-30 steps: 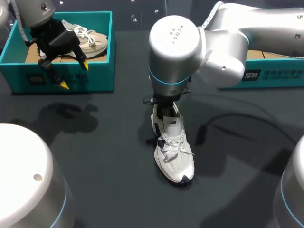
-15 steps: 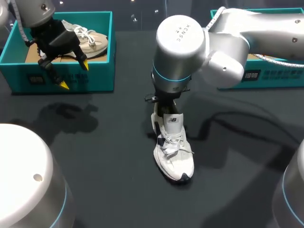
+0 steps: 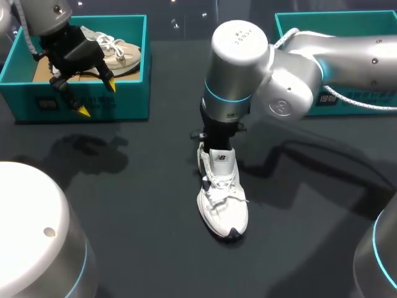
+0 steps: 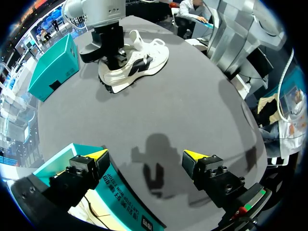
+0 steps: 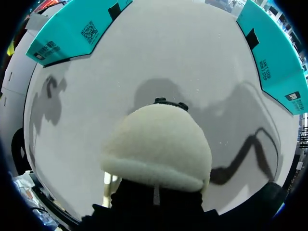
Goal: Take the shoe out of the shoebox, open the shoe tongue, remove and reinsert the insole, then place the shoe into the shoebox
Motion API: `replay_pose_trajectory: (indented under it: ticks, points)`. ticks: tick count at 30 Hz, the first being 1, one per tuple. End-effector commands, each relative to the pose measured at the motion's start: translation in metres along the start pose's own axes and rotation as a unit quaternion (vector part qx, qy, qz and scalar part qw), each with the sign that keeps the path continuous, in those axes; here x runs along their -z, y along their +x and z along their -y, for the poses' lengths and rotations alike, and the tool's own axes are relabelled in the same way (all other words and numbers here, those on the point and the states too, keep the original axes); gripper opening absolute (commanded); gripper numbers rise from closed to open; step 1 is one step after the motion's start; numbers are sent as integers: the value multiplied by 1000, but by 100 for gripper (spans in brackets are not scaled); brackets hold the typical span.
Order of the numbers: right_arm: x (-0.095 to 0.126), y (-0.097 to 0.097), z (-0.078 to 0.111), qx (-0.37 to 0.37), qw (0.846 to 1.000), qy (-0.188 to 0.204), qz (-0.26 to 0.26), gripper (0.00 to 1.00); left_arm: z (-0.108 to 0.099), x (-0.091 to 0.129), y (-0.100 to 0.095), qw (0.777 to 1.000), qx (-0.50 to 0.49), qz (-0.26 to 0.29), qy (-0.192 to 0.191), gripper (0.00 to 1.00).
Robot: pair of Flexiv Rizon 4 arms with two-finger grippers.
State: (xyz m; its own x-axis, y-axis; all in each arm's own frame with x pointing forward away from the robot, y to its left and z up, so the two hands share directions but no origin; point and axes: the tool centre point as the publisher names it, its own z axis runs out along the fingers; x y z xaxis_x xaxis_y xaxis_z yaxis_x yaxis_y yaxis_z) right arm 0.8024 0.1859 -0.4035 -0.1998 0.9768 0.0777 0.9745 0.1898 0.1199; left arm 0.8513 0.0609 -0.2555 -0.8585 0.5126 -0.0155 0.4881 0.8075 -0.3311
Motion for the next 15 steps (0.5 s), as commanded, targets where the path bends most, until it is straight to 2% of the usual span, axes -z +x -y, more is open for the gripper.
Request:
replay_pose_trajectory:
  ticks: [1,5,8,10,15]
  points:
    - [-40,3,28,-15,1000,24,-6,0,0,0,0,1000,0,0,-1,100]
    - [-39,7,53,-40,998,48,-6,0,0,0,0,1000,0,0,-1,100]
    - [-31,9,61,-48,998,51,3,0,0,0,0,1000,0,0,-1,100]
    - [-23,9,60,-52,997,48,13,0,0,0,0,1000,0,0,-1,100]
    - [11,10,43,-41,998,-7,45,0,0,0,0,1000,0,0,-1,100]
